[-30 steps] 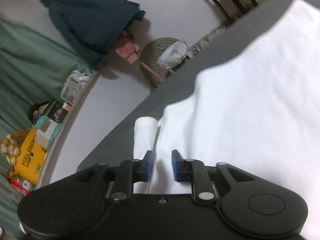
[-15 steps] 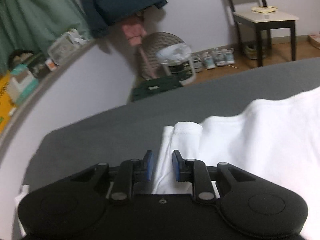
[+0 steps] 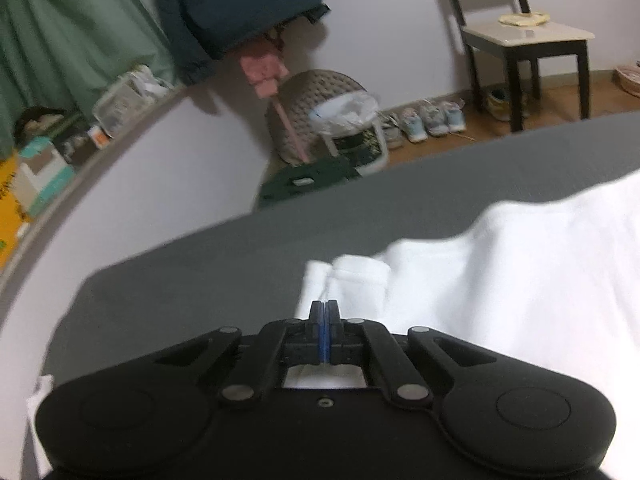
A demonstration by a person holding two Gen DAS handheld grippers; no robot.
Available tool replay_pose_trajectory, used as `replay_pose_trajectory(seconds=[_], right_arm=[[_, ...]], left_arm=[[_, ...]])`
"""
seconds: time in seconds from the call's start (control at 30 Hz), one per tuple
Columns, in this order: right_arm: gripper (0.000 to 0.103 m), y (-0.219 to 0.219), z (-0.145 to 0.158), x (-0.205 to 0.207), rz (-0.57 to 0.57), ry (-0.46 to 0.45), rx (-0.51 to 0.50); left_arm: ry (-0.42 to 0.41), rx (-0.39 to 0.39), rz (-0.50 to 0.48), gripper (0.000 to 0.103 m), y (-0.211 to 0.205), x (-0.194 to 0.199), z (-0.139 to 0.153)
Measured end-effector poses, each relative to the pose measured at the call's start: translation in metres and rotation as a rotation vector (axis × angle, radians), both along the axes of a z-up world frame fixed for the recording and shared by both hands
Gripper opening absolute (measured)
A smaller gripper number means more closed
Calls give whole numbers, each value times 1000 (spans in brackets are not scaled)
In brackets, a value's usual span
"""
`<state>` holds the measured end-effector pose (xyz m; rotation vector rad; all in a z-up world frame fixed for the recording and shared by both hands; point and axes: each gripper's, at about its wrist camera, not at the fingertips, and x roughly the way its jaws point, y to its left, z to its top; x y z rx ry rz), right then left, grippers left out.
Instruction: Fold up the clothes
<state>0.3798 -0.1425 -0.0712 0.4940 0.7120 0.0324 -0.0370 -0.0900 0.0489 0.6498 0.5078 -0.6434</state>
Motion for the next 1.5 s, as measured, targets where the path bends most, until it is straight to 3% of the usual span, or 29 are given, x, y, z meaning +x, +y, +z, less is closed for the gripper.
replay_pose_trajectory(seconds=[0.2,0.43,0.77,1.07,1.13,1.2,1.27,1.33,1.4,1.47,1.5], right_arm=[[1,6,17,5,51,-72,61],[1,36,19,31,98,-89,42],[9,68,12,54,167,83,-214],[10,59,-8,49,136,148,-181],[14,61,-9,52,142,151,-180],[30,67,-7,56,171,155,-196],[36,78,-8,59,201,150,-261],[34,91,-9,61,227,141,-342],[18,90,-12,58,200,120,-358],[6,76,-15,56,144,105,-282],[6,67,-16,55,122,99,-229]], left_arm=[[-8,-5,9,3,0,-2,2],[1,-11,41,3,1,3,5],[26,-25,96,3,5,15,3],[16,-7,73,3,3,9,4],[19,-10,85,3,5,11,3],[23,-11,88,3,6,13,3],[24,-8,83,3,5,13,3],[25,-6,78,3,4,12,3],[25,-4,78,3,4,12,3],[24,-5,82,3,4,12,3],[23,-6,85,3,4,12,3]])
